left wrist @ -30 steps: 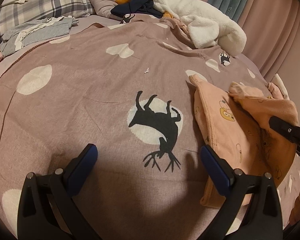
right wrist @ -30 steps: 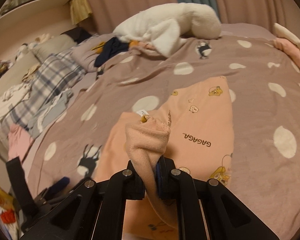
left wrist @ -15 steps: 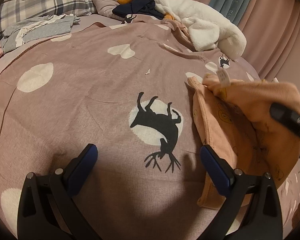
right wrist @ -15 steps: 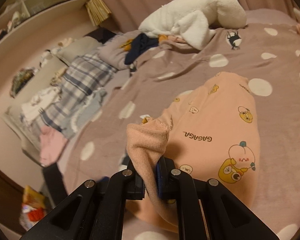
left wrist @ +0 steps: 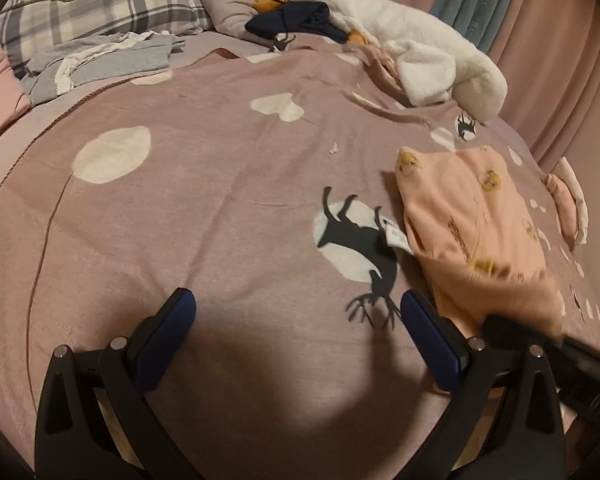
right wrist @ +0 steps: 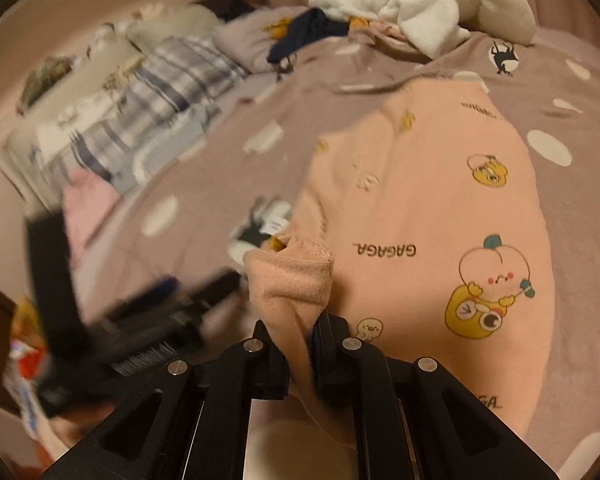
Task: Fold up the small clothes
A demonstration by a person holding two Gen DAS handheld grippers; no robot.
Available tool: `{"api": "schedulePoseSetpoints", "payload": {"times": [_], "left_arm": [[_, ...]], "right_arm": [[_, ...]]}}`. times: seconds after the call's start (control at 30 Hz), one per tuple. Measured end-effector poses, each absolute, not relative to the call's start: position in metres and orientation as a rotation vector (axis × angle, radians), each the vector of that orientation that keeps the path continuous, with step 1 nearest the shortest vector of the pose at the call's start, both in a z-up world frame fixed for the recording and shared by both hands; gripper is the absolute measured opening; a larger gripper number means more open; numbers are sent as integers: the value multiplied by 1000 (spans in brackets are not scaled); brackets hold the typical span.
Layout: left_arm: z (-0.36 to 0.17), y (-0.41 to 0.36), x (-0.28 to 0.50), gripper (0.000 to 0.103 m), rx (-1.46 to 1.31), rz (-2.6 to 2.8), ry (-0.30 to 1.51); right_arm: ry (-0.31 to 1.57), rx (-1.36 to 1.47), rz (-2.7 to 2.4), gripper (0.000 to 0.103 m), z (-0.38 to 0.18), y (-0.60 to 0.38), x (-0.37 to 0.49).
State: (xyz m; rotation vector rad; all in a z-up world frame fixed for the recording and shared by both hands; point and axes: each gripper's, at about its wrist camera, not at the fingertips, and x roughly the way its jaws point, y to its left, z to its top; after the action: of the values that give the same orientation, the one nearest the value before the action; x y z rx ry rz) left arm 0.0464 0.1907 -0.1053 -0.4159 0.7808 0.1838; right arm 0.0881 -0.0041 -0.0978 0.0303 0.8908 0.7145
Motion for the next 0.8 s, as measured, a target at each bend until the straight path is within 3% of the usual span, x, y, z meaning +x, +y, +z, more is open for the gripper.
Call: {"api": "schedulePoseSetpoints", "payload": {"times": [0.07,0.13,0.23,0.57,0.6,0.67,0.73,0.8], "left_arm": [[-105,188,47,103,-399,189,784],[-106,186,48,103,-380,195,791],[-106,188,49,103,-393,195,792],[-98,201,41,102,-524,173,755],[-97,206,40,102,-567,160,753],[-94,207,42,101,-599,150,757],[-92,204,42,101,-603,131,751],[-84,193,43,99,-598,71,732]], "right_arm": [[920,73,734,18,-100,-10,89],[955,132,791,43,-96,-18,88],[956,113,824,53,-82,-26,80],[790,9,678,54,-55,-47,86],[785,3,663,54,-56,-44,92],[759,-51,613,40,-58,-36,103],[763,-89,599,16,-59,-25,118],[787,-74,618,10,-59,-19,139]]}}
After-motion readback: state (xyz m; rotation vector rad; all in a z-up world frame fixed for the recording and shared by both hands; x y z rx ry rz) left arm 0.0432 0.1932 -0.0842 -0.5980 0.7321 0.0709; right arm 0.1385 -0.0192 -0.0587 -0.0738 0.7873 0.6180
